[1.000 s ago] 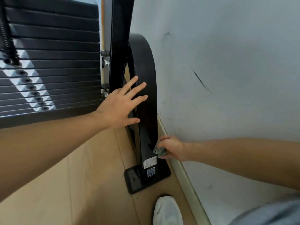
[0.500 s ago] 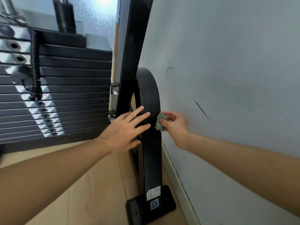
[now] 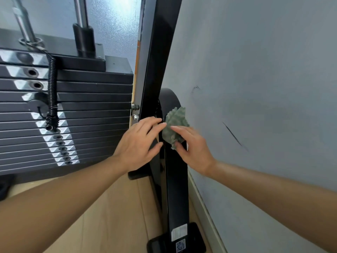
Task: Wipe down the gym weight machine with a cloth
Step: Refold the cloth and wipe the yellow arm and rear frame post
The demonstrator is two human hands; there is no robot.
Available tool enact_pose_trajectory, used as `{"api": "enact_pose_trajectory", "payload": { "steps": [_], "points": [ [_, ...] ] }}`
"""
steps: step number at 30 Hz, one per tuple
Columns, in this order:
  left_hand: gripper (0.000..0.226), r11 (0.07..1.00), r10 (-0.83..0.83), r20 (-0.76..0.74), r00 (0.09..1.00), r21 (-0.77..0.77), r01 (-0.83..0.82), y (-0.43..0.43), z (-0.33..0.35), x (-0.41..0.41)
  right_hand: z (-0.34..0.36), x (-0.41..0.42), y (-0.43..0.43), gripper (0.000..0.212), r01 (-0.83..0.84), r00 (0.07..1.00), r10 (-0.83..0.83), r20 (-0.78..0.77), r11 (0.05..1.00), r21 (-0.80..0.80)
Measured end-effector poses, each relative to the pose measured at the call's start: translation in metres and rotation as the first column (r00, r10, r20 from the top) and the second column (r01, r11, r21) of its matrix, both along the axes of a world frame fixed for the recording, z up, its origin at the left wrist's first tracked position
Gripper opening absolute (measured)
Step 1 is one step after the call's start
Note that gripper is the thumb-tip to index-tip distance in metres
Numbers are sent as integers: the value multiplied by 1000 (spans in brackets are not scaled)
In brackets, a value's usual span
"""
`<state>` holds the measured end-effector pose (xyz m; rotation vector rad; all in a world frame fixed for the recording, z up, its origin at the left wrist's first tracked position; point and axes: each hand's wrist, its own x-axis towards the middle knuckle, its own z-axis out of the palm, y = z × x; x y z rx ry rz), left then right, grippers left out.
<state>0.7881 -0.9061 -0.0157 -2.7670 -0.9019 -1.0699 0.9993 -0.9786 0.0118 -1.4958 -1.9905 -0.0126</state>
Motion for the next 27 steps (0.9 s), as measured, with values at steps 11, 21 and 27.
{"api": "enact_pose_trajectory", "payload": {
  "steps": [11,21,27],
  "points": [
    [37,971,-88,-247,965,195,138,-5,-4,4,-23,9,-10,20,-81,963,45,265,989,126],
    [26,985,-23,-122,992,168,44,-3,9,17,-7,7,7,27,-71,968,46,245,993,93],
    [21,929,-223,-300,927,222,296,-35,-30,9,-52,14,-39,16,-245,879,223,422,970,-3]
  ]
}}
